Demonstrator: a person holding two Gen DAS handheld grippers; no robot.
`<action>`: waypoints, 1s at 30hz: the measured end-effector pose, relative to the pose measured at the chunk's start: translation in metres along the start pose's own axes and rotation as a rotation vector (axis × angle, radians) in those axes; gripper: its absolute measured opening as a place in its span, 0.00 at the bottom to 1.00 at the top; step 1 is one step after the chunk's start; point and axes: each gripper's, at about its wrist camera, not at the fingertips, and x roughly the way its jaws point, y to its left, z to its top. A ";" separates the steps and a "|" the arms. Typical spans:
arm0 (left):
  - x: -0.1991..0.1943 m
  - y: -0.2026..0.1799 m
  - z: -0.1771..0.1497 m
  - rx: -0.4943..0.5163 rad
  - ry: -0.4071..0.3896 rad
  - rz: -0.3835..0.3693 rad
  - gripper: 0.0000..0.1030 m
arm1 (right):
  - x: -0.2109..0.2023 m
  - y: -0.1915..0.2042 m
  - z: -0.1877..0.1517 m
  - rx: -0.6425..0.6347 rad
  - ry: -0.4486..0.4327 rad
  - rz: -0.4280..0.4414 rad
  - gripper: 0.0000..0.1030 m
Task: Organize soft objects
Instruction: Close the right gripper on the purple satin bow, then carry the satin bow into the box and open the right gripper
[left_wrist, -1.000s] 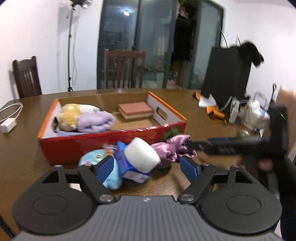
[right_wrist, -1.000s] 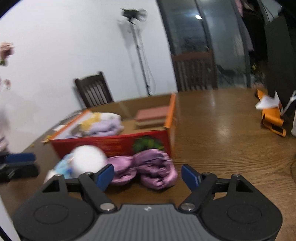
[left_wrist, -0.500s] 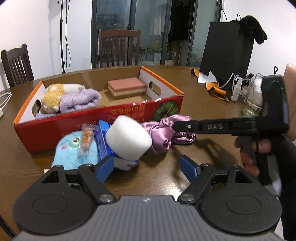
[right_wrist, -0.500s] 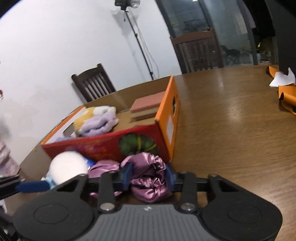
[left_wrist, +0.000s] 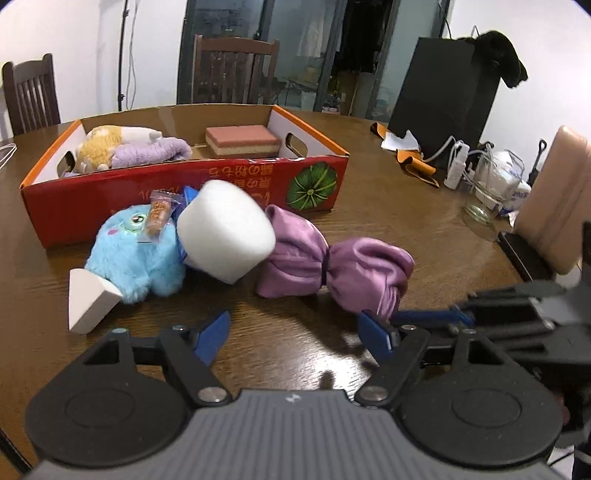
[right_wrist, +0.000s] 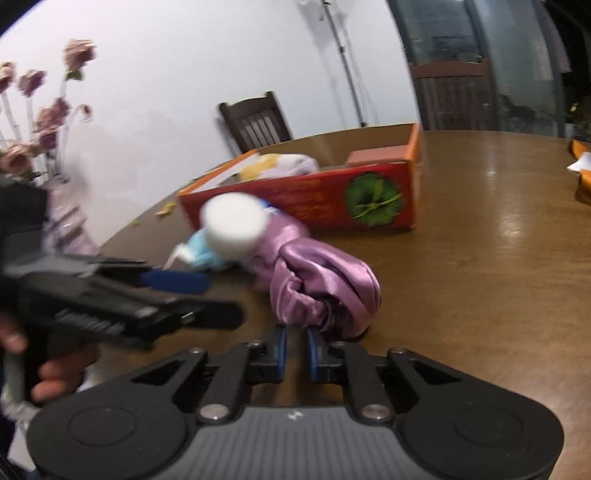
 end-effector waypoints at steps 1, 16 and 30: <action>0.000 0.000 0.001 -0.004 -0.006 0.001 0.75 | -0.004 0.001 -0.001 -0.001 -0.006 -0.006 0.15; -0.013 0.012 0.015 -0.084 -0.065 -0.041 0.61 | 0.015 -0.009 0.012 0.007 -0.110 -0.071 0.64; 0.026 -0.027 0.061 0.112 -0.135 -0.064 0.60 | 0.013 -0.062 0.038 0.011 -0.123 -0.183 0.45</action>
